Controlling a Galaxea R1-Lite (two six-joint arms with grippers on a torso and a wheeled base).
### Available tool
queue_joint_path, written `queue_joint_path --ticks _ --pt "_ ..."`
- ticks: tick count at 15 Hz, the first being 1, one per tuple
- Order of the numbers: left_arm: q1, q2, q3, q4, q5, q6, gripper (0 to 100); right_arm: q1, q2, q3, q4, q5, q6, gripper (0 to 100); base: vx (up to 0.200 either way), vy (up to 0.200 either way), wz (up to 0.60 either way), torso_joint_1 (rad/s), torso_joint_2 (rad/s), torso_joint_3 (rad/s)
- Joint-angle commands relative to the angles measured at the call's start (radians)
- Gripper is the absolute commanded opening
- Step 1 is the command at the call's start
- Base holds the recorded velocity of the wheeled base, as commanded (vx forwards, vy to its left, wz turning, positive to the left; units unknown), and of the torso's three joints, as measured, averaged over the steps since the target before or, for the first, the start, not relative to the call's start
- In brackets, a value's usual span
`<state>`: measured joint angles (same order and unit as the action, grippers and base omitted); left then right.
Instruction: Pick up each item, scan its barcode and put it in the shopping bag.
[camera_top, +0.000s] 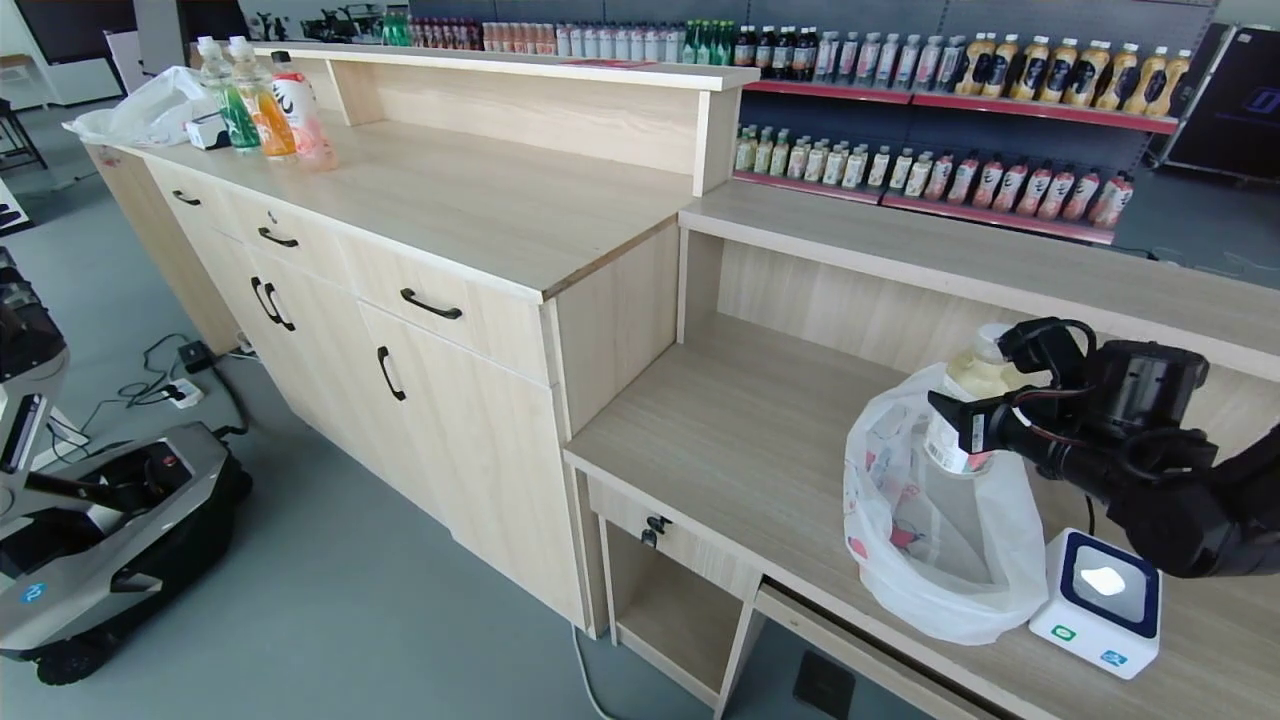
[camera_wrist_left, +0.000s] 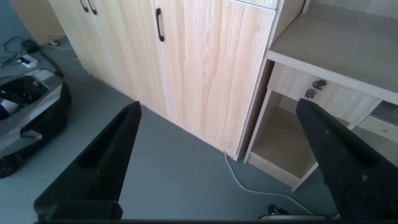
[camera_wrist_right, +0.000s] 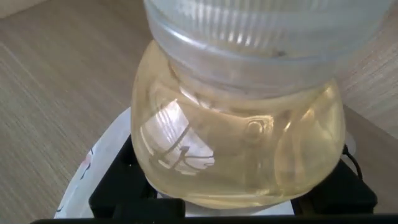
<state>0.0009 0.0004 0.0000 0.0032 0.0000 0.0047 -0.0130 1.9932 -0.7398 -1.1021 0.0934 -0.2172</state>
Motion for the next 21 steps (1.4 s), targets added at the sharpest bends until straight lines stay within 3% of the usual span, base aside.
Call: queue_joint_path --ticks 1,7,12,21 --pt "0.001 0.0 0.0 0.0 0.0 -0.002 100 -0.002 0.107 -0.027 -0.024 0.0 -0.001 0 0.0 0.0 0.0 0.0 0.0 0.0" --pt "0.001 0.0 0.0 0.0 0.002 -0.002 100 -0.001 0.254 -0.265 -0.027 0.006 0.053 0 0.0 0.0 0.0 0.0 0.0 0.0" --pt "0.001 0.0 0.0 0.0 0.0 0.0 100 0.002 0.354 -0.371 -0.027 0.077 0.055 0 0.0 0.0 0.0 0.0 0.0 0.0" --pt "0.001 0.0 0.0 0.0 0.0 0.0 100 -0.032 0.435 -0.432 -0.022 0.095 0.007 0 0.0 0.0 0.0 0.0 0.0 0.0"
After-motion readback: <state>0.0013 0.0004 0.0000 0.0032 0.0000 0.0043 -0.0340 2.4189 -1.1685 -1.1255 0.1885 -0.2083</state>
